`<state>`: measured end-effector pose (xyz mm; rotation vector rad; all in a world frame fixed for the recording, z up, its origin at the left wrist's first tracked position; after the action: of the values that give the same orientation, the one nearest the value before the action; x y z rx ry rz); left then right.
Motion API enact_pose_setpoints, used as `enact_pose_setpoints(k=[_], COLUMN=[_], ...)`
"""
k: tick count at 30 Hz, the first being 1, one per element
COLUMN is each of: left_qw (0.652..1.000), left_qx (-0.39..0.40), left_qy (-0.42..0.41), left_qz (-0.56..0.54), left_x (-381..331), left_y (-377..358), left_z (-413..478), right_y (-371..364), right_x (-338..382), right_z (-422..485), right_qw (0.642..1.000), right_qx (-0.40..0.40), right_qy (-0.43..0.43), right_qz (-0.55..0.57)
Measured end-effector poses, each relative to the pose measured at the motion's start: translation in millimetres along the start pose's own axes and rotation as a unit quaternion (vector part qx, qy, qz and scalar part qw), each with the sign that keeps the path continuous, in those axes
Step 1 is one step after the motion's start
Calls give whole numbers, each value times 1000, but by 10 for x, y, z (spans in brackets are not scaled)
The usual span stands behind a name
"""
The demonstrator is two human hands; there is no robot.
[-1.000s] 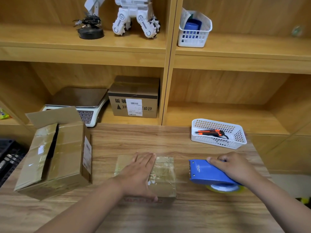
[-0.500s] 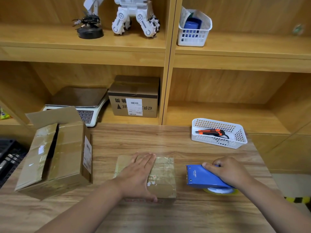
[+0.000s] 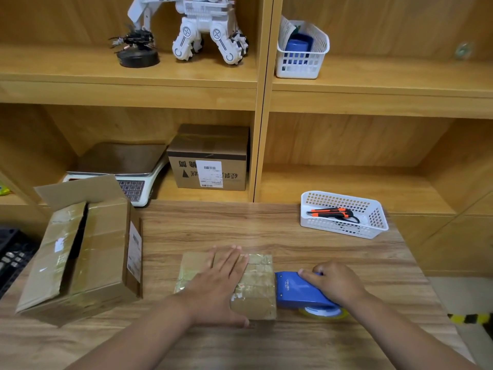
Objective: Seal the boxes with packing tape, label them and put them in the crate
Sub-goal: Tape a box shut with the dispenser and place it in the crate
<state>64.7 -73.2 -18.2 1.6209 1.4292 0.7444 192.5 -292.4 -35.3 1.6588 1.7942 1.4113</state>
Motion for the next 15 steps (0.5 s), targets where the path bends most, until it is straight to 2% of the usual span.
enact_pose_setpoints(k=[9,12,15], left_qw=[999,1000,999], left_qx=[34,21,-28], left_qy=[0,-5,-16], left_qz=[-8,10,-12], left_x=[-474,-478,-408], left_y=[243,298,391], left_z=[332,293,184], right_y=[-33,-16,119], right_x=[-58,-48,27], right_z=[-33,-85,-151], right_qw=[999,999,998], right_qx=[-23,-11,-5], right_qy=[-21,-26,-14], right_qz=[31,39,63])
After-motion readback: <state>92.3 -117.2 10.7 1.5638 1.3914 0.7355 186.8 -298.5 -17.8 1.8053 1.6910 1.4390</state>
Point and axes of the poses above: each hand's wrist, its own z-axis towards the middle knuckle, its own y-axis out of the back of the hand, x = y × z, the point moved 6 cm from there along z, towards the middle knuckle, and after that the axes turned 12 degrees about x, right-handed, at the moved point
